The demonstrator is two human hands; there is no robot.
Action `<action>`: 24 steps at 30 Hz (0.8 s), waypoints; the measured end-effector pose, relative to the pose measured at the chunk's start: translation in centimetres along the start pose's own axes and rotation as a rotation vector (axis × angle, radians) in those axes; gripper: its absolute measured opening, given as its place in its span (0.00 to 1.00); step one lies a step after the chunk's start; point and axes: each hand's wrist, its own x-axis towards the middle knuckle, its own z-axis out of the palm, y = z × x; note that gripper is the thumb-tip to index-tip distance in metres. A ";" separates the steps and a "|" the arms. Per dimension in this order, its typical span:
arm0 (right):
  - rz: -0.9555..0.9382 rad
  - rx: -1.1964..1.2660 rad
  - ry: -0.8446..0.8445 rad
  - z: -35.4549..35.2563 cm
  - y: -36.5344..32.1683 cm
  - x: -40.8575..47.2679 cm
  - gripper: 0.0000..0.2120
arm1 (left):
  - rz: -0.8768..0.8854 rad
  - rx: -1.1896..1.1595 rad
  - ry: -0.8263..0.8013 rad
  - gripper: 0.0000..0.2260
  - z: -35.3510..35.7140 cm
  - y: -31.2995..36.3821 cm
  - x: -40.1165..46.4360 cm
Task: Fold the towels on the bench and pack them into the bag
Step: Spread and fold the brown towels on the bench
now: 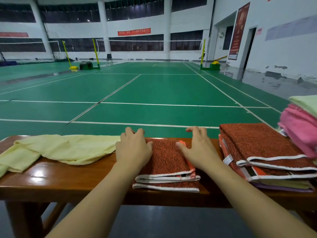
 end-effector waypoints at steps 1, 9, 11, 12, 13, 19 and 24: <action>-0.103 0.006 0.016 -0.1 0.0 0.3 0.19 | 0.058 -0.008 -0.013 0.17 -0.6 0.7 -0.4; -0.340 -0.084 -0.408 -0.1 0.8 0.8 0.14 | 0.327 0.010 -0.557 0.12 -0.7 2.2 -2.5; -0.300 -0.229 -0.384 -0.7 0.2 0.9 0.18 | 0.337 0.043 -0.551 0.11 -0.6 1.9 -2.2; -0.264 -0.272 -0.395 -1.1 -0.1 1.0 0.18 | 0.341 0.059 -0.540 0.11 -0.6 1.7 -1.9; -0.221 -0.294 -0.422 -1.8 -0.5 0.9 0.17 | 0.344 0.079 -0.518 0.12 -0.6 1.4 -1.6; -0.044 -0.351 -0.721 -5.7 -3.2 -0.8 0.14 | 0.231 -0.090 -0.488 0.14 -0.2 -1.4 0.0; 0.211 -0.286 -0.355 -3.5 -2.4 -0.1 0.28 | -0.111 -0.077 -0.147 0.29 0.6 -1.4 0.2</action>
